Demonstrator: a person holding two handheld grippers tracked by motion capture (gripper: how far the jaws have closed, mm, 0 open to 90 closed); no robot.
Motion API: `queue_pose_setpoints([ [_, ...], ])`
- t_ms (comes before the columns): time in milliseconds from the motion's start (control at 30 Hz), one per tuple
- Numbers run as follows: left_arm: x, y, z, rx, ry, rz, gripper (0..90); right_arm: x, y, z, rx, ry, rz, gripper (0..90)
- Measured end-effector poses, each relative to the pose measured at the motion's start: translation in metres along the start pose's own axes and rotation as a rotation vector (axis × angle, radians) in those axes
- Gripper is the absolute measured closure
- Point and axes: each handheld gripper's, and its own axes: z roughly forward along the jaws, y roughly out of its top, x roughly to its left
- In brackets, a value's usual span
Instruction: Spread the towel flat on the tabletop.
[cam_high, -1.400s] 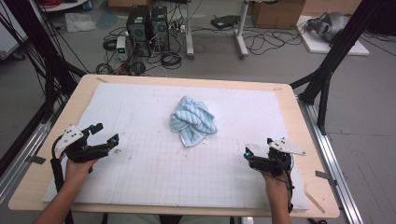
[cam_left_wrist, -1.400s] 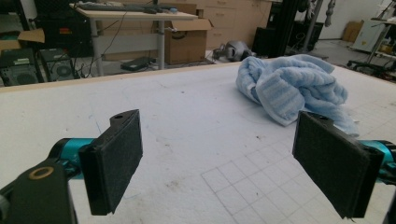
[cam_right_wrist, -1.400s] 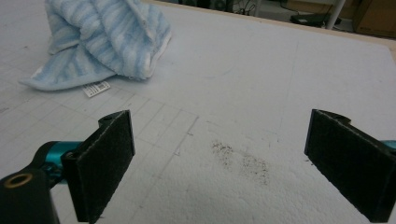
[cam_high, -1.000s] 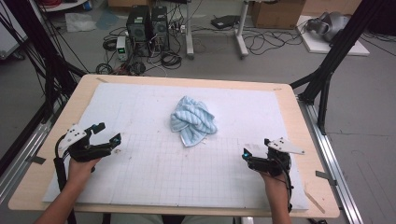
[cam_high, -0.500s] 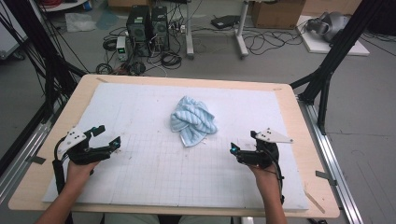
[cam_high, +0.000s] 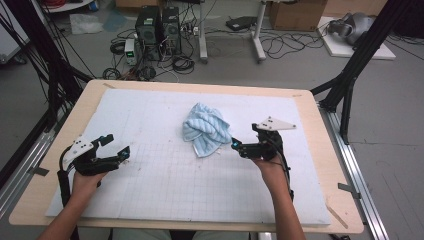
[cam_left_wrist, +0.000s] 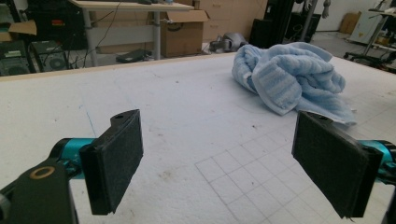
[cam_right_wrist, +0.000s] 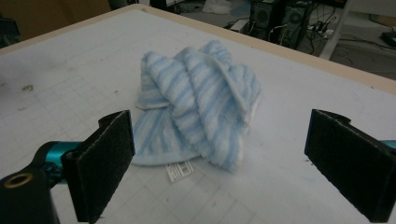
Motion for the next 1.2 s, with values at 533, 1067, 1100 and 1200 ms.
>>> queue_pose_setpoints([
  [533, 0.0, -0.001, 0.005, 0.013, -0.011, -0.013, 17.7, 0.012, 0.02, 0.098, 0.223, 0.028, -0.142, 21.4],
  [1067, 0.003, -0.003, 0.005, 0.017, -0.01, -0.025, 18.3, 0.014, 0.022, 0.157, 0.39, -0.035, -0.171, 60.4],
  [1100, 0.004, -0.002, 0.004, 0.014, -0.006, -0.028, 18.3, 0.013, 0.023, 0.153, 0.384, 0.022, -0.124, 67.0],
  [1200, 0.006, -0.002, 0.004, 0.012, -0.001, -0.032, 18.3, 0.013, 0.025, 0.142, 0.358, 0.097, -0.065, 69.5],
])
